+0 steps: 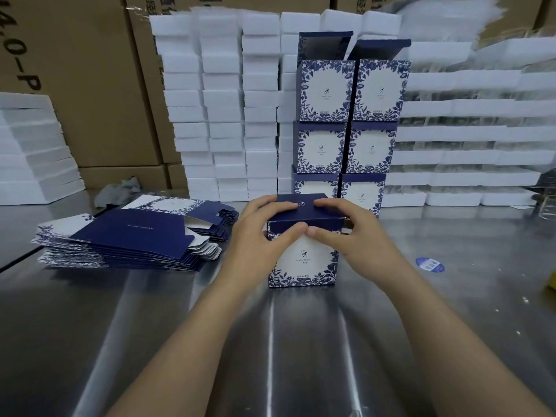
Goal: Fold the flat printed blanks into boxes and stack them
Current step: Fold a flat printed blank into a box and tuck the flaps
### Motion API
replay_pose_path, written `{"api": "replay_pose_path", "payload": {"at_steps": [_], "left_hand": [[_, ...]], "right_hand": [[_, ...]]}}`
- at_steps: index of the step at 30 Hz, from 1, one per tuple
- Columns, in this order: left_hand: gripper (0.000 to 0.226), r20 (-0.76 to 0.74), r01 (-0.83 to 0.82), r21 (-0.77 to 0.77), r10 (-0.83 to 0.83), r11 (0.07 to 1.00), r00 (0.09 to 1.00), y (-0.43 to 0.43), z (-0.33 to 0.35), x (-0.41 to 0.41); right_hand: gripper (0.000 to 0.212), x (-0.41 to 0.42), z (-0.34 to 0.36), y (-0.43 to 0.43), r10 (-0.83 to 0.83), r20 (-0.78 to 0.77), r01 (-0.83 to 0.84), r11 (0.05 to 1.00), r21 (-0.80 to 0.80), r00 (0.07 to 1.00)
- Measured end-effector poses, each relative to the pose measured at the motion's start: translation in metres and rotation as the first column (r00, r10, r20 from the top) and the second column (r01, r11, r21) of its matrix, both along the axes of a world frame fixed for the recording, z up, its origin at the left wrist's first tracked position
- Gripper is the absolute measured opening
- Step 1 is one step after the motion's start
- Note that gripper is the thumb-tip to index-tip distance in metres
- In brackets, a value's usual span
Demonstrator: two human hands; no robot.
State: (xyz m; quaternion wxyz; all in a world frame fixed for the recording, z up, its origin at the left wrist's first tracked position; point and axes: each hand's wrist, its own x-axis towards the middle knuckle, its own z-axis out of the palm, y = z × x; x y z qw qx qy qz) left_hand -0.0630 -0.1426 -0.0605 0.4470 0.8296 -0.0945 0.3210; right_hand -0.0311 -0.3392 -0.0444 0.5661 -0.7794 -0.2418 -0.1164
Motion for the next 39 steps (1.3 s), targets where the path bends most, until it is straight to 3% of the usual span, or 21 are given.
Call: {"api": "replay_pose_path", "payload": {"at_steps": [9,13,22,32,35,39], "left_hand": [[0.036,0.06,0.005,0.087,-0.011,0.996,0.998,0.007,0.008,-0.004],[0.029,0.107,0.008,0.045,-0.013,0.999,0.994,0.006,0.013,-0.005],[0.022,0.165,0.094,-0.088,-0.078,0.992,0.983,-0.003,0.023,-0.01],[0.012,0.21,0.096,-0.155,-0.062,0.983,0.976,-0.011,0.026,-0.012],[0.024,0.157,0.11,-0.14,-0.088,0.984,0.984,-0.01,0.027,-0.013],[0.055,0.096,0.158,-0.059,-0.152,0.986,0.984,-0.006,0.023,-0.015]], "right_hand": [[0.037,0.006,0.002,-0.009,0.024,0.016,-0.024,1.0,0.002,1.0],[0.03,0.005,0.004,-0.008,-0.065,0.112,0.066,0.998,-0.006,0.992],[0.02,0.002,0.014,-0.009,0.034,0.154,-0.059,0.985,0.16,0.988],[0.009,0.001,0.015,-0.01,-0.044,0.204,0.006,0.983,0.184,0.978],[0.009,0.0,0.015,-0.009,-0.053,0.205,0.005,0.974,0.228,0.977],[0.042,0.002,0.016,-0.011,-0.068,0.036,0.049,0.928,0.369,0.997]]}}
